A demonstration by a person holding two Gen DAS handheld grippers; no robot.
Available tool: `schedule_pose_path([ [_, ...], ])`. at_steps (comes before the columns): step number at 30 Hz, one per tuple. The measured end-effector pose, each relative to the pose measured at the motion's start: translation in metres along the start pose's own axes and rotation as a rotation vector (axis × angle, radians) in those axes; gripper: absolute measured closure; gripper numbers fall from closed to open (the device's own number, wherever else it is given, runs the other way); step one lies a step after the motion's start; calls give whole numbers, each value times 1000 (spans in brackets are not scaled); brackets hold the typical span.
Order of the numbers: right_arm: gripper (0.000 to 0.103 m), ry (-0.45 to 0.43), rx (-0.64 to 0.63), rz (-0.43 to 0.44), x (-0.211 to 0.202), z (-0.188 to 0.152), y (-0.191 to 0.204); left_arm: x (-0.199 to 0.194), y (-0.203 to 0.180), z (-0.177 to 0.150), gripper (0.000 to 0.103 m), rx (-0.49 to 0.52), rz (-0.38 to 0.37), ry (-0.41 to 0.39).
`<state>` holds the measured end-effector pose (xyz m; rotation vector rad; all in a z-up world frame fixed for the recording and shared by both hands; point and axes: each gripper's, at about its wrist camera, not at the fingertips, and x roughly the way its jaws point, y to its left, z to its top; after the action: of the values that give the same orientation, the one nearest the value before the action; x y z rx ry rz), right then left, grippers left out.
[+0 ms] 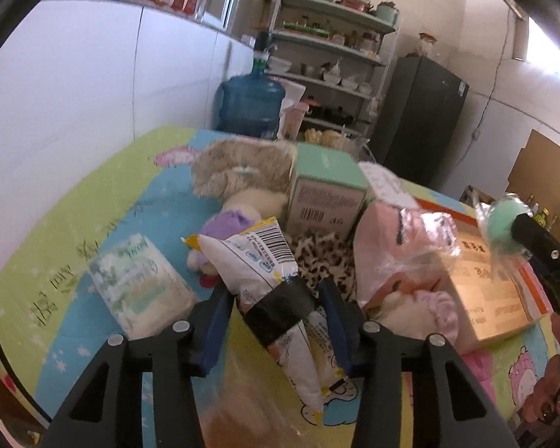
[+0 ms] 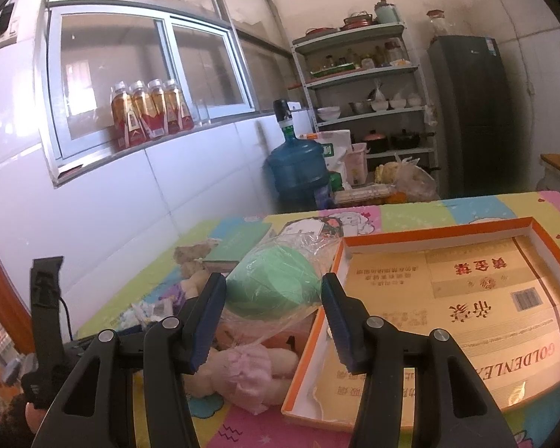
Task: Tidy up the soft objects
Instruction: 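Carry the snack bag and green ball over the GOLDENLEAF box with both grippers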
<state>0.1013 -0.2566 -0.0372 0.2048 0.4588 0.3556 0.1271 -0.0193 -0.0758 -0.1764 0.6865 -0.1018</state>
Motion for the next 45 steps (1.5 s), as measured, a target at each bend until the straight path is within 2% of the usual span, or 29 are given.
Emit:
schedule_pose_path([
  [10,49,-35,-11,-19,-9,8,0,-30,-17,23,56,51,-22,-117],
  [20,49,-77,-21,-107,-31,19,-23,-38,-73,47,56,124,-133,-166],
  [27,49,-83,-14,-194,-49,21,-58,-22,-127,51,56,156,-230,-147],
  [33,49,-62,-27,-274,-60,23,-94,1,-170,47,56,177,-281,-117],
  [38,49,-23,-13,-312,-58,23,-123,24,-201,43,56,188,-290,-80],
  [45,48,56,10,-320,-39,16,-154,62,-227,34,56,220,-264,2],
])
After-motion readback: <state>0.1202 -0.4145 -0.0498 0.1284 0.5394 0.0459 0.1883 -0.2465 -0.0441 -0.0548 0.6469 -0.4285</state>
